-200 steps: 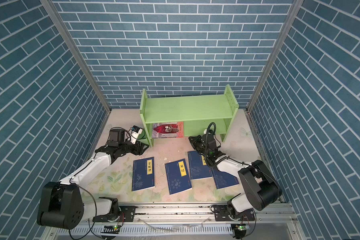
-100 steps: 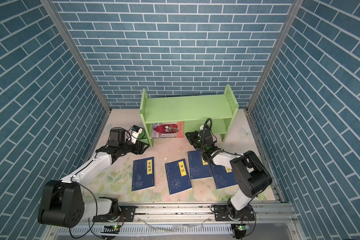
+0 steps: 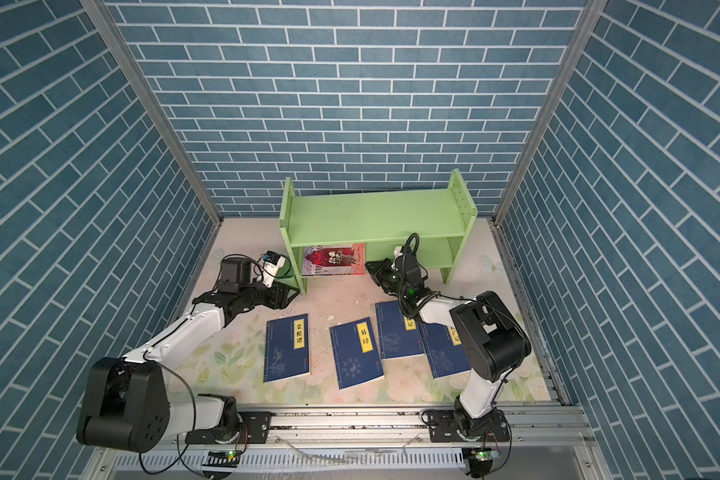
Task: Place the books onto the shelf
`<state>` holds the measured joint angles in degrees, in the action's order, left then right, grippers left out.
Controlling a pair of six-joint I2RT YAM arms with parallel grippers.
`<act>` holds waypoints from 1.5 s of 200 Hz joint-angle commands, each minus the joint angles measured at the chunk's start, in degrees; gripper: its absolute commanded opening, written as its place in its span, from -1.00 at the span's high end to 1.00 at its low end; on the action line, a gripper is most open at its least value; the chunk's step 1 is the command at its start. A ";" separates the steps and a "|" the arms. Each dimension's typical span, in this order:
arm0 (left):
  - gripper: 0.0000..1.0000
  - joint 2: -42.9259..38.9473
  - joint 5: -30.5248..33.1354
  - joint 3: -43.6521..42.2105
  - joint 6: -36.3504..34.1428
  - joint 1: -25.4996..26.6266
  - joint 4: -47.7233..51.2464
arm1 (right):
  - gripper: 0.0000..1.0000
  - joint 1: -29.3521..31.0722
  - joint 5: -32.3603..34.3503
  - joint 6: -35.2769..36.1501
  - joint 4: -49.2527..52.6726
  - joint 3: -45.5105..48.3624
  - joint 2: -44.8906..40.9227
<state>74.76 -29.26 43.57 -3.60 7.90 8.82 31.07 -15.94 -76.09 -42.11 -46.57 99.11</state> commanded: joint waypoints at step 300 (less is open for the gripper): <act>-0.42 -0.56 -3.96 3.25 1.38 0.18 9.12 | 1.00 2.92 -1.51 7.14 8.81 4.90 -11.12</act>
<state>74.74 -32.14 45.74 -2.11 7.90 16.49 33.47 -15.51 -70.39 -32.34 -39.75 85.47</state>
